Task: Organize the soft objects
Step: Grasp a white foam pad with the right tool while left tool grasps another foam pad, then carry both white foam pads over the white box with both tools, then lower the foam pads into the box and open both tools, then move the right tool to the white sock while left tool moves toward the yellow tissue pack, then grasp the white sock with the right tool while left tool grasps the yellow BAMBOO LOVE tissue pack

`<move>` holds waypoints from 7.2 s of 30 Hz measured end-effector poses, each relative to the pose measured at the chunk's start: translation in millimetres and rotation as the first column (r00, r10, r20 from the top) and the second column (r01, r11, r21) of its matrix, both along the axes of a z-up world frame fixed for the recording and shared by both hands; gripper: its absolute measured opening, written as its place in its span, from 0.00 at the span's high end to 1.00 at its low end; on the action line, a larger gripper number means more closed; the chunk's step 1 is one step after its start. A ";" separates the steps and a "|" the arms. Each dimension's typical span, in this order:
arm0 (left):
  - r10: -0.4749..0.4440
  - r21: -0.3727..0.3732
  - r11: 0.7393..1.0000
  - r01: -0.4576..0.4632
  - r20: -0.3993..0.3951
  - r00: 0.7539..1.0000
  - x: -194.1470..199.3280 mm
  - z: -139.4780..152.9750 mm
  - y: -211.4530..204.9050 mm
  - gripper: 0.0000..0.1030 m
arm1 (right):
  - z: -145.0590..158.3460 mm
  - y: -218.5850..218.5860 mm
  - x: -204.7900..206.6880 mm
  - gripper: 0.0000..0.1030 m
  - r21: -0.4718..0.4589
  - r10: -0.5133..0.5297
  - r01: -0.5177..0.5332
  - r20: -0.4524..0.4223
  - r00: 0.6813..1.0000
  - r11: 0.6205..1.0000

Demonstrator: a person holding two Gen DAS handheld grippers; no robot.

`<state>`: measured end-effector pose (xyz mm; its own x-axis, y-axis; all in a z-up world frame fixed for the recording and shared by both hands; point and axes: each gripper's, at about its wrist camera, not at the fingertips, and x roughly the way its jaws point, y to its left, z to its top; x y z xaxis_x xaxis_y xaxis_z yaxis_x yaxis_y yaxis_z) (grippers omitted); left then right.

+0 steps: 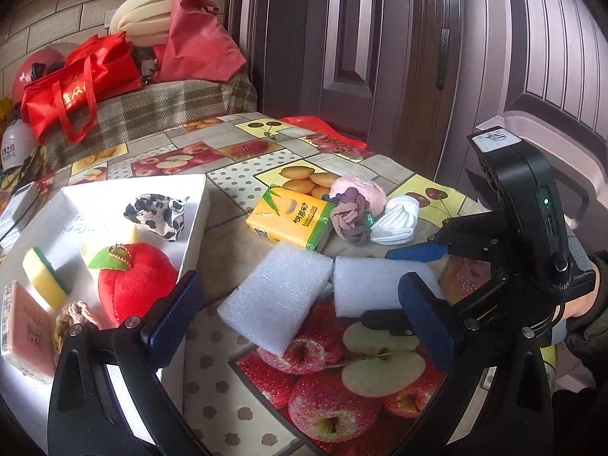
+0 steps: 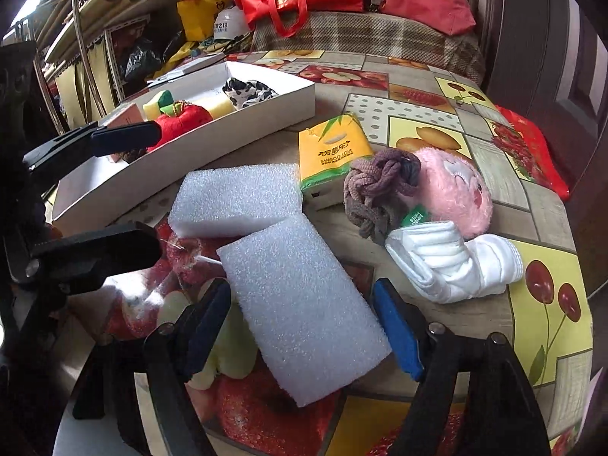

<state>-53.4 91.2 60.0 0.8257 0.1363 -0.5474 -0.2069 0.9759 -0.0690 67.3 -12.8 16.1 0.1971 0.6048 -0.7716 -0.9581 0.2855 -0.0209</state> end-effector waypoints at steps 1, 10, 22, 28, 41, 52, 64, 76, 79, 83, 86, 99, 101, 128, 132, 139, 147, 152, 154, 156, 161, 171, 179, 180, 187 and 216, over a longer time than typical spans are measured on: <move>0.000 -0.003 1.000 0.000 -0.012 1.000 2.3 -1.0 0.7 0.00 | 0.4 -3.3 -1.1 0.36 -0.005 0.002 -0.002 0.016 1.000 1.000; 0.017 0.111 0.994 0.002 -0.168 0.986 55.4 -16.7 -10.8 0.00 | 4.2 -70.7 30.2 0.39 0.026 -0.168 0.169 -0.047 0.985 0.985; -0.037 0.052 0.997 0.057 -0.323 0.946 67.2 -39.7 -18.1 0.13 | 5.8 -72.8 34.3 0.38 0.051 -0.164 0.170 -0.100 0.981 0.984; -0.027 0.018 0.999 0.034 -0.315 0.949 61.0 -39.7 -8.9 0.25 | 5.6 -73.0 34.1 0.38 0.051 -0.165 0.170 -0.095 0.982 0.984; 0.001 0.060 0.998 0.002 -0.061 0.998 -1.5 -5.7 -15.5 0.47 | 25.5 -81.2 10.9 0.40 0.230 -0.142 0.165 -0.114 0.983 0.959; 0.170 0.092 0.979 -0.180 0.106 0.980 -53.9 10.4 12.0 0.47 | 54.2 -71.6 -5.9 0.40 0.513 -0.245 0.258 -0.095 0.965 0.819; 0.315 0.024 0.947 -0.320 0.121 0.942 -96.6 7.5 76.0 0.47 | 51.4 -48.7 -18.0 0.40 0.486 -0.207 0.219 -0.079 0.975 0.846; 0.329 -0.234 0.922 -0.308 0.053 0.943 -116.3 -6.5 132.7 0.47 | 46.6 -21.3 -34.8 0.40 0.447 -0.148 0.154 -0.050 0.988 0.881; 0.415 -0.173 0.899 -0.402 0.047 0.909 -125.4 -4.4 141.3 0.47 | 45.8 -14.3 -40.0 0.40 0.439 -0.130 0.134 -0.039 0.991 0.888; 0.534 -0.090 0.844 -0.529 0.047 0.844 -134.1 -2.1 157.6 0.46 | 44.5 -7.4 -44.3 0.40 0.430 -0.114 0.117 -0.032 0.993 0.895; 0.556 -0.109 0.829 -0.549 0.045 0.830 -135.0 -4.8 168.0 0.46 | 43.2 -3.6 -44.6 0.40 0.429 -0.109 0.116 -0.042 0.993 0.896; 0.546 -0.041 0.838 -0.544 0.086 0.833 -134.2 1.5 156.1 0.46 | 46.7 44.8 -95.8 0.40 0.481 -0.012 0.001 0.019 1.000 0.877; 0.546 -0.040 0.838 -0.544 0.085 0.834 -134.2 1.4 156.1 0.46 | 47.0 58.4 -106.1 0.40 0.474 0.024 -0.042 0.043 0.999 0.879; 0.703 -0.010 0.710 -0.704 0.067 0.708 -146.4 -3.9 165.2 0.02 | 38.7 130.9 -111.6 0.00 0.419 -0.013 0.010 0.004 1.000 0.908; 0.709 -0.008 0.704 -0.710 0.077 0.701 -148.1 -2.9 163.5 0.01 | 39.2 130.4 -114.0 0.00 0.425 -0.017 0.009 0.016 1.000 0.905; 0.709 -0.004 0.703 -0.711 0.081 0.700 -148.6 -2.2 162.0 0.01 | 39.6 130.8 -114.3 0.00 0.428 -0.018 0.008 0.019 1.000 0.904; 0.709 -0.002 0.703 -0.712 0.084 0.700 -148.5 0.1 161.1 0.00 | 42.4 129.0 -114.3 0.00 0.436 -0.023 0.010 0.023 0.999 0.900; 0.710 -0.001 0.702 -0.712 0.084 0.700 -148.8 -0.4 160.8 0.00 | 44.3 127.0 -114.7 0.00 0.443 -0.025 0.011 0.026 0.999 0.896; 0.709 -0.002 0.702 -0.712 0.085 0.700 -148.8 -0.4 160.8 0.00 | 44.6 126.4 -114.9 0.00 0.446 -0.025 0.010 0.028 0.999 0.895; 0.710 -0.002 0.702 -0.712 0.085 0.700 -148.8 -0.4 160.5 0.00 | 44.9 126.0 -114.8 0.00 0.449 -0.025 0.010 0.029 0.999 0.893; 0.710 0.000 0.702 -0.712 0.086 0.699 -148.7 -0.7 160.1 0.00 | 45.5 123.3 -114.2 0.00 0.464 -0.032 0.017 0.024 0.999 0.886; 0.706 0.054 0.694 -0.718 0.149 0.693 -148.4 10.4 143.9 0.00 | 45.9 109.5 -109.0 0.00 0.495 -0.052 0.041 0.009 0.999 0.868; 0.615 0.021 0.778 -0.628 0.181 0.768 -136.0 11.5 112.4 0.00 | 46.1 68.2 -87.0 0.00 0.471 -0.084 0.053 0.044 0.996 0.881; 0.597 0.027 0.791 -0.611 0.179 0.782 -132.1 11.5 107.3 0.00 | 46.8 58.9 -83.9 0.00 0.469 -0.094 0.053 0.066 0.993 0.881; 0.430 0.064 0.895 -0.442 0.144 0.891 -101.5 10.1 64.0 0.01 | 51.7 -20.9 -37.5 0.00 0.443 -0.237 0.158 0.129 0.963 0.883; 0.209 0.047 0.978 -0.204 -0.184 0.960 103.9 -21.5 14.0 0.01 | 15.4 -70.7 88.9 0.31 0.134 -0.344 0.356 -0.100 0.933 0.925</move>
